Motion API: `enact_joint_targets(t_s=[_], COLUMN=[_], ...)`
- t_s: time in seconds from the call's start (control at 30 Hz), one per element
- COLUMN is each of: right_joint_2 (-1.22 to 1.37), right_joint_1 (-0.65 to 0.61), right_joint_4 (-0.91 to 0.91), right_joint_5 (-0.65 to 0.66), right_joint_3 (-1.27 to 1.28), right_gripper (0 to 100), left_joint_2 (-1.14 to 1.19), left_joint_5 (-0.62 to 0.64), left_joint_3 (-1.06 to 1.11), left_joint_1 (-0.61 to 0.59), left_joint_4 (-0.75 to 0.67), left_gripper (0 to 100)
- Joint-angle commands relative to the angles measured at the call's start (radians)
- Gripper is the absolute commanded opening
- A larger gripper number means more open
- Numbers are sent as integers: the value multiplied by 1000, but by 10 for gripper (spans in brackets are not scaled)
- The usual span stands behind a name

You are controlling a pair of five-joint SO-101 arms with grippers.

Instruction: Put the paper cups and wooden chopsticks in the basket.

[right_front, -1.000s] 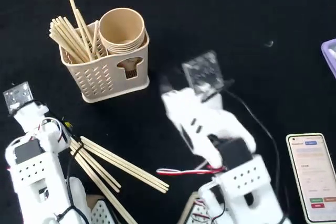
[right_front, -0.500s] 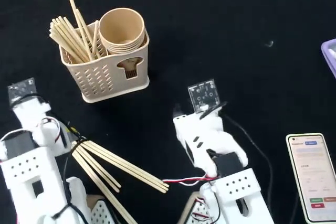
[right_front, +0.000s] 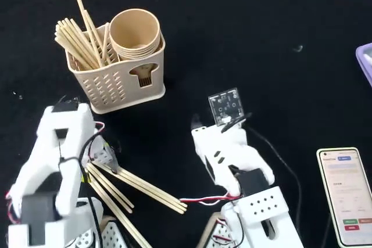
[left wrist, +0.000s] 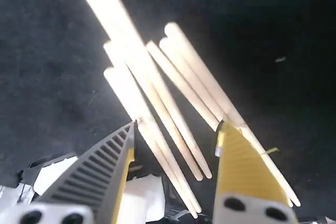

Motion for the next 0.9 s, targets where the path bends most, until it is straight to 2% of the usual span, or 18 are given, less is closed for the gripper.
enact_joint_targets(t_s=[0.0,0.17,0.37,0.6,0.8,0.87], right_joint_2=[-27,-35,-35,-35,-35,-35], right_joint_1=[15,15,15,15,14,14], right_joint_4=[-25,-26,-26,-26,-26,-26], right_joint_5=[34,72,72,72,72,72], right_joint_3=[-2,15,15,16,16,16], right_gripper=[117,117,117,117,117,117], left_joint_2=[81,89,89,89,89,89], left_joint_5=[9,9,17,17,17,14], left_joint_3=[-64,15,94,90,48,47], left_joint_1=[8,4,4,-8,-111,-151], left_joint_4=[-58,-181,-391,-342,-333,-336], left_gripper=[254,253,252,248,96,92])
